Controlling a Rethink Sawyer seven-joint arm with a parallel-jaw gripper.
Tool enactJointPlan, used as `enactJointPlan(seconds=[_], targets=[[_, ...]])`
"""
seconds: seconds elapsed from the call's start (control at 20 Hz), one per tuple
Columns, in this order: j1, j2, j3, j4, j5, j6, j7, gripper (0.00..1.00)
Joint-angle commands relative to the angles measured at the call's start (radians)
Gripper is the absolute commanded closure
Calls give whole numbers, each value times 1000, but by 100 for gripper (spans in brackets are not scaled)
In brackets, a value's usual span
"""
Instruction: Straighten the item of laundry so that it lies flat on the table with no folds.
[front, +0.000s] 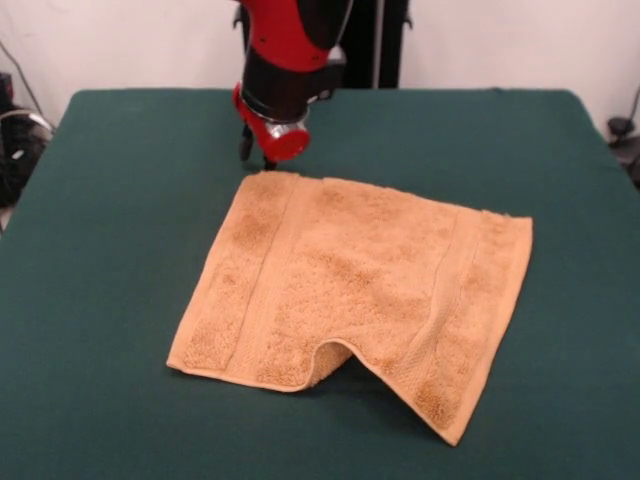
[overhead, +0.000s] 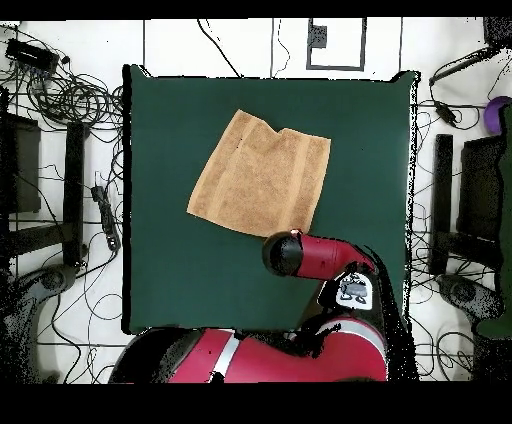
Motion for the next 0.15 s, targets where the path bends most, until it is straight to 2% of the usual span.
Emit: enactJointPlan(seconds=[0.05, 0.15], targets=[[12, 211, 111, 35, 41, -210, 149, 0], [32, 147, 99, 72, 44, -132, 139, 0]])
